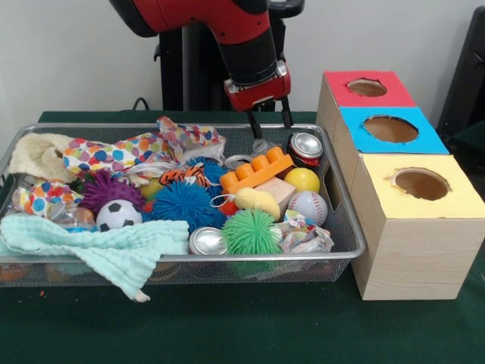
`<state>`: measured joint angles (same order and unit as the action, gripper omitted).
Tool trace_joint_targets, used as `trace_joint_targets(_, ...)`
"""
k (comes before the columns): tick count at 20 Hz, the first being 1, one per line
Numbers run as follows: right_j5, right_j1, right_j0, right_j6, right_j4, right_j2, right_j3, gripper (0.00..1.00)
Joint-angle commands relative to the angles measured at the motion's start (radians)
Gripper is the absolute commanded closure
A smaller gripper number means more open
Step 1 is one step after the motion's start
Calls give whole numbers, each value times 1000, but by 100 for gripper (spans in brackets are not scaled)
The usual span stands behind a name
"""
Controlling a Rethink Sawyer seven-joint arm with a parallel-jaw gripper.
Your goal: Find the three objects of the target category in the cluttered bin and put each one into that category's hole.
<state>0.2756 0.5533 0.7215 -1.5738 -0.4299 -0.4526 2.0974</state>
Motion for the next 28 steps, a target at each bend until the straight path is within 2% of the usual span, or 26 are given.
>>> trace_joint_targets(1,109,33,1,8,15,-84,-114,0)
trace_joint_targets(7,113,42,-3,2,12,-85,-115,0)
trace_joint_targets(28,63,-32,0,24,-43,-64,-157,0)
